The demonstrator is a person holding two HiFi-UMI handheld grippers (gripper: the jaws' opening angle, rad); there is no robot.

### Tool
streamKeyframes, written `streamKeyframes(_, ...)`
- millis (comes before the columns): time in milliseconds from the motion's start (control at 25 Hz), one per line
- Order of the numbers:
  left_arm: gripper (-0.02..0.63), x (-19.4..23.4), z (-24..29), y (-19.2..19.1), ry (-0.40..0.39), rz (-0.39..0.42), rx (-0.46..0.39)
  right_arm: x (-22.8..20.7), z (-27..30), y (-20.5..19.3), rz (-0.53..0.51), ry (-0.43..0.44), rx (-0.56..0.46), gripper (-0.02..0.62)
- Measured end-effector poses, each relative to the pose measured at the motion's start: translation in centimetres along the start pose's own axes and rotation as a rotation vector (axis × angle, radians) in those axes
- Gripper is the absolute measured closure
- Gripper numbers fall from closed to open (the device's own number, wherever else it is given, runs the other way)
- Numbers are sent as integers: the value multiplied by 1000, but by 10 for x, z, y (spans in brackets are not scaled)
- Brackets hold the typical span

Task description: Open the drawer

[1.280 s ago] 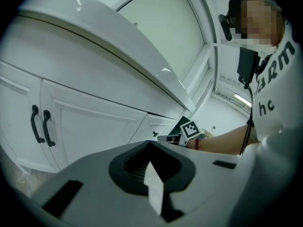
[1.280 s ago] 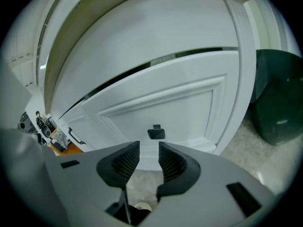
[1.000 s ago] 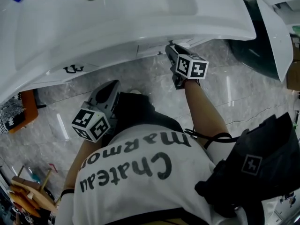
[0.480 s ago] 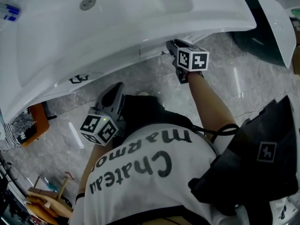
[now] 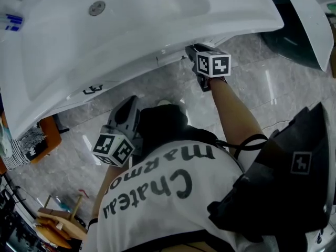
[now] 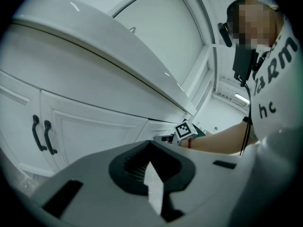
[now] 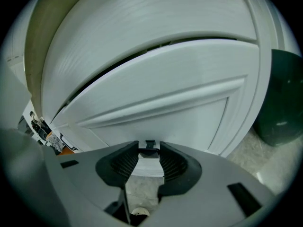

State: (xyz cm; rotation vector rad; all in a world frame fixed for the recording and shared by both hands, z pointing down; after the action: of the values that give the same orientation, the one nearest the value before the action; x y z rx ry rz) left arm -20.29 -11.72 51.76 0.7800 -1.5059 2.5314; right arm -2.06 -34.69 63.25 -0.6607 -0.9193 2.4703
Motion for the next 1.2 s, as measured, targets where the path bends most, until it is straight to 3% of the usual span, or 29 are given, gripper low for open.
streamKeyframes(320, 614, -9, -34, 9, 58, -74, 53, 0, -6, -5, 25, -7, 44, 453)
streamKeyframes(760, 614, -22, -46, 0, 51, -123, 89, 6, -28, -33, 22, -5, 78, 453)
streamKeyframes(1200, 612, -49, -46, -4, 12, -95, 104, 8, -58, -72, 10, -24, 149, 452)
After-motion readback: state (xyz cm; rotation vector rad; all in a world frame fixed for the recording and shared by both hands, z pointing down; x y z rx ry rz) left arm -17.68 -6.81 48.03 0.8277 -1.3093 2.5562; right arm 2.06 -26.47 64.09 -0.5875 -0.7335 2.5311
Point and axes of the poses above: the fingertips, and each gripper's own axes: z forward along the fingers, x to its left, y out of its top, the point moved 3 cm from there along -z, backward along the fingers, and after that the axes turned 1 degree about -y, right-handed, at the moved point
